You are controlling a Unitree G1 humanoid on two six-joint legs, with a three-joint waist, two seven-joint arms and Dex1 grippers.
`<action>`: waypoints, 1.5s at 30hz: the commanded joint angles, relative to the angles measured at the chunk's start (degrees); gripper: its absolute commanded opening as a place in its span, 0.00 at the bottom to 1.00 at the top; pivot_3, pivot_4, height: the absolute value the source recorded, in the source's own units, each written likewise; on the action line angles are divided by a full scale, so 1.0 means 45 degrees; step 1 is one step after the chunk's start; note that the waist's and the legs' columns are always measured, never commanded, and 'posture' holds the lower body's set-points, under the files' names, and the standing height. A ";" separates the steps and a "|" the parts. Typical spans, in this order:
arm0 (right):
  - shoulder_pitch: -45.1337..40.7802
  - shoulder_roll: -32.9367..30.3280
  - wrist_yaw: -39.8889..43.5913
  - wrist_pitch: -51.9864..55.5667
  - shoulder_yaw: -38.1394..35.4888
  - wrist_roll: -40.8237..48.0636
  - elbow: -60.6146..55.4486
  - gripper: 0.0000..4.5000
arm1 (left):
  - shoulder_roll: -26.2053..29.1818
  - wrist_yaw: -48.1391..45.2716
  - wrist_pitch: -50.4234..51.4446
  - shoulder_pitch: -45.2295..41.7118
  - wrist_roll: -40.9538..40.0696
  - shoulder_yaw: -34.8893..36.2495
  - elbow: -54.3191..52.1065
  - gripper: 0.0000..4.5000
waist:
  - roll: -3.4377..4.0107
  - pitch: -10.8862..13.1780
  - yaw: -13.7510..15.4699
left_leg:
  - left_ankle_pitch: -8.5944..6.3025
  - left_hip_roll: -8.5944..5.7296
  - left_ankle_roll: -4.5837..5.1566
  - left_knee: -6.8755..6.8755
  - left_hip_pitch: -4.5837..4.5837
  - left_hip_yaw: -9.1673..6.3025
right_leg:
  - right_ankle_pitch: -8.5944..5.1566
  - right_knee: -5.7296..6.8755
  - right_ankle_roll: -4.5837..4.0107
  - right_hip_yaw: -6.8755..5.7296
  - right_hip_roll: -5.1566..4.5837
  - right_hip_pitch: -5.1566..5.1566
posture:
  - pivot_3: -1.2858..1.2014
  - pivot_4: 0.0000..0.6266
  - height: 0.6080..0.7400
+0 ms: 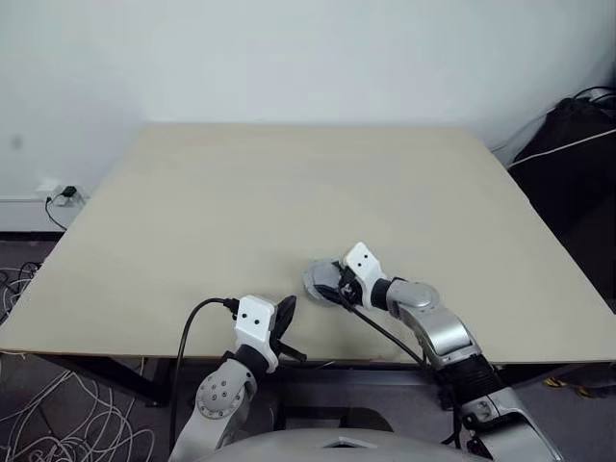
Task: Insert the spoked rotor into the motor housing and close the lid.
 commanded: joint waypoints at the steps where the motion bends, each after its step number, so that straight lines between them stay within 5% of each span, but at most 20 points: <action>1: -0.0336 -0.0064 0.0104 0.0403 0.0137 -0.0181 -0.0050 0.71 | -0.0162 0.0053 -0.0189 -0.0105 -0.0055 -0.0119 -0.0165 0.00 | 0.0003 -0.0002 -0.0009 | 0.0000 0.0000 0.0000 0.0001 0.0007 0.0000 | 0.0000 0.0002 0.0000 0.0001 0.0000 0.0005 | 0.52 0.00 1.00; 12: -0.0683 -0.0385 0.0977 0.1254 0.1187 -0.0629 -0.0066 0.71 | -0.0170 0.0060 -0.0176 -0.0045 -0.0076 -0.0127 -0.0229 0.00 | 0.0018 -0.0040 -0.0076 | 0.0000 0.0001 0.0000 0.0005 0.0025 -0.0001 | 0.0000 0.0016 -0.0001 0.0017 0.0009 0.0009 | 0.52 0.00 1.00; 20: -0.0873 -0.0058 -0.0196 0.4218 0.0753 -0.0664 0.0188 0.71 | -0.0155 0.0075 -0.0167 0.0015 -0.0082 -0.0112 -0.0269 0.00 | 0.0009 -0.0141 -0.0061 | -0.0001 0.0001 -0.0001 0.0007 0.0058 -0.0001 | -0.0002 0.0045 -0.0003 0.0028 0.0002 0.0031 | 0.52 0.00 1.00; 34: -0.0537 0.0141 -0.1195 0.1906 0.0237 -0.0654 0.0400 0.71 | -0.0142 0.0040 -0.0158 0.0034 -0.0112 -0.0105 -0.0274 0.00 | 0.0024 -0.0131 -0.0090 | -0.0001 -0.0001 -0.0004 0.0058 0.0063 -0.0004 | -0.0005 0.0136 0.0002 0.0034 -0.0021 0.0032 | 0.52 0.00 1.00; 45: -0.0744 -0.0043 -0.0717 0.3567 0.0671 -0.0509 0.0122 0.71 | -0.0107 0.0644 0.0378 0.0133 0.0217 0.0296 -0.0275 0.00 | 0.0030 -0.0117 -0.0056 | -0.0001 -0.0001 -0.0003 0.0061 0.0057 -0.0005 | -0.0004 0.0127 -0.0002 0.0033 -0.0022 0.0031 | 0.52 0.00 1.00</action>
